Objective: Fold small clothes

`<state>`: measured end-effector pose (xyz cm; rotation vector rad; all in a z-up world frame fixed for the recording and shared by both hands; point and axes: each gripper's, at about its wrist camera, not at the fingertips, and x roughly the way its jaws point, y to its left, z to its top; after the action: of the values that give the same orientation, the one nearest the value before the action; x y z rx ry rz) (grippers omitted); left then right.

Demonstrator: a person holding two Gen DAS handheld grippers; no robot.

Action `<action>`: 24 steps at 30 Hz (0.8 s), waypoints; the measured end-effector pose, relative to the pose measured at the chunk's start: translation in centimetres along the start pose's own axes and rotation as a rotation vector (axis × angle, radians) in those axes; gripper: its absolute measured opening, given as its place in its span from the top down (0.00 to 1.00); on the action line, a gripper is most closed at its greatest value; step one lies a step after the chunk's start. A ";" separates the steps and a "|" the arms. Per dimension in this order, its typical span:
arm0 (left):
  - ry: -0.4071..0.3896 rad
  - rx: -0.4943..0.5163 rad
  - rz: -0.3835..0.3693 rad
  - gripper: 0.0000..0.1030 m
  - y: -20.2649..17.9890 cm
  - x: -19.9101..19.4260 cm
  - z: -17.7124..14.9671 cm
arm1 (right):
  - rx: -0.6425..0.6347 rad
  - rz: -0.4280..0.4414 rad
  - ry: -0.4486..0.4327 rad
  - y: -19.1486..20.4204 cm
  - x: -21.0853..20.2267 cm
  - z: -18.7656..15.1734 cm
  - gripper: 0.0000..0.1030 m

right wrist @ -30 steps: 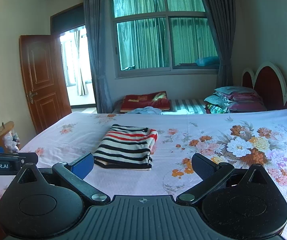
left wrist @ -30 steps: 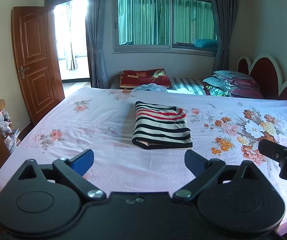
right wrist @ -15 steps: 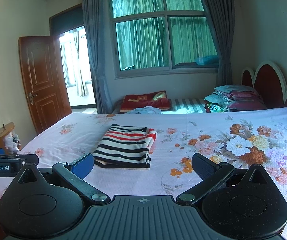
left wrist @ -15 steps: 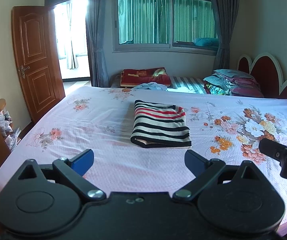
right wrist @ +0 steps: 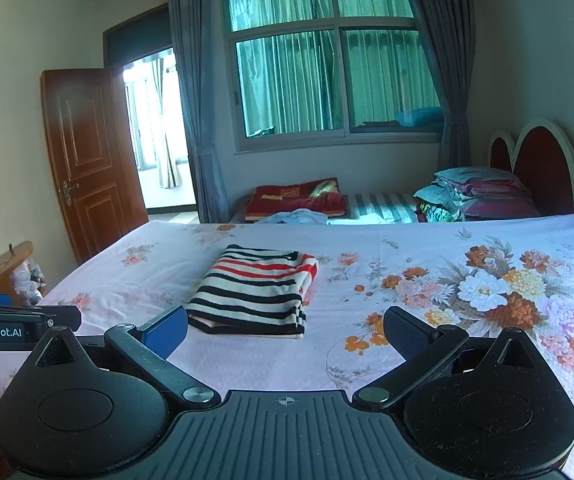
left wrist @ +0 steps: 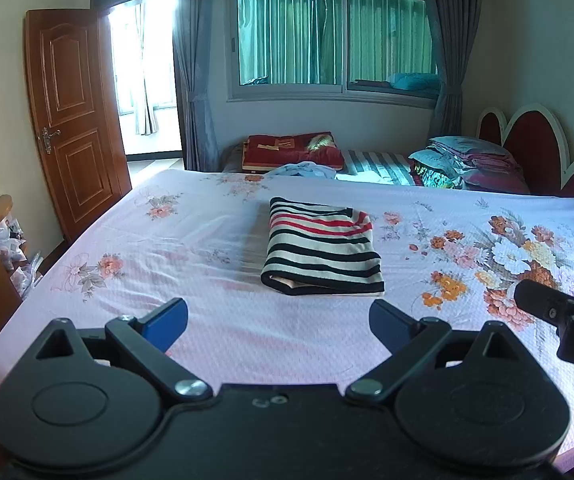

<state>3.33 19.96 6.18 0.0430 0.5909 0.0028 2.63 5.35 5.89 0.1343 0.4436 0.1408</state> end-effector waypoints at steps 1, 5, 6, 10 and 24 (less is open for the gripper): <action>0.000 0.000 0.000 0.06 0.0 0.0 0.0 | 0.000 0.001 -0.001 0.0 0.0 0.0 0.00; -0.001 0.000 0.000 0.06 0.0 0.1 0.1 | 0.004 0.001 -0.002 -0.1 0.2 0.1 0.00; -0.001 0.000 0.000 0.06 0.0 0.2 0.1 | 0.003 0.001 -0.001 -0.1 0.3 0.1 0.00; 0.001 -0.001 0.000 0.06 0.0 0.2 0.1 | 0.008 0.004 0.003 -0.3 0.3 0.2 0.00; 0.020 -0.005 -0.005 0.06 -0.3 1.0 0.3 | 0.010 0.008 0.011 -0.6 1.1 0.3 0.00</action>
<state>4.38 19.65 5.88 0.0370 0.6114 0.0001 3.84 4.88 5.57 0.1455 0.4546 0.1467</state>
